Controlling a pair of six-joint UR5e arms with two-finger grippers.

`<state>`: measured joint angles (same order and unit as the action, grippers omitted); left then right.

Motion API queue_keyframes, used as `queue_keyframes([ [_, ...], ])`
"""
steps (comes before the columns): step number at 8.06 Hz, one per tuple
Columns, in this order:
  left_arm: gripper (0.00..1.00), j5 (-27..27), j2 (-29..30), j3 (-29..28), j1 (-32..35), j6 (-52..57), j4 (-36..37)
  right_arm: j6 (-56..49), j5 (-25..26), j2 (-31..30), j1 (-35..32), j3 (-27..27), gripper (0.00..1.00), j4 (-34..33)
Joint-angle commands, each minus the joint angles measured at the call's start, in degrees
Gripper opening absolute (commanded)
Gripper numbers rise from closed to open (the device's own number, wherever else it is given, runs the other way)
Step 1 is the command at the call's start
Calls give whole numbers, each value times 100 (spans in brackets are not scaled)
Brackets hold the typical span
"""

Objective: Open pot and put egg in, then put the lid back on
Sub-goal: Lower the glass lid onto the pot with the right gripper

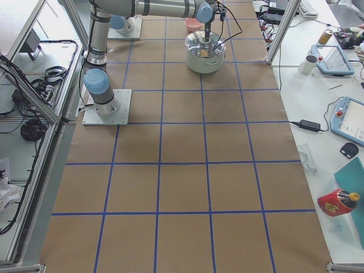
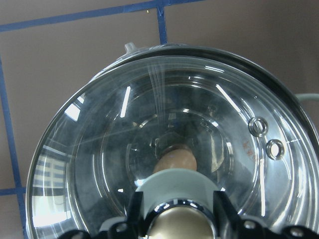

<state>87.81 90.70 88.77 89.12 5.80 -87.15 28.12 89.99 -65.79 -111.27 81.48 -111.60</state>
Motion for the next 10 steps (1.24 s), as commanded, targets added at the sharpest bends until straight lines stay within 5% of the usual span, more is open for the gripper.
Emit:
queue_keyframes([
  [1, 100, -1, 0, 0, 0, 27, 5, -70, 9, 22, 0, -1, 0, -2],
  [10, 100, -1, 0, 0, -9, 53, 14, -167, 80, 14, 44, -10, 0, -2],
])
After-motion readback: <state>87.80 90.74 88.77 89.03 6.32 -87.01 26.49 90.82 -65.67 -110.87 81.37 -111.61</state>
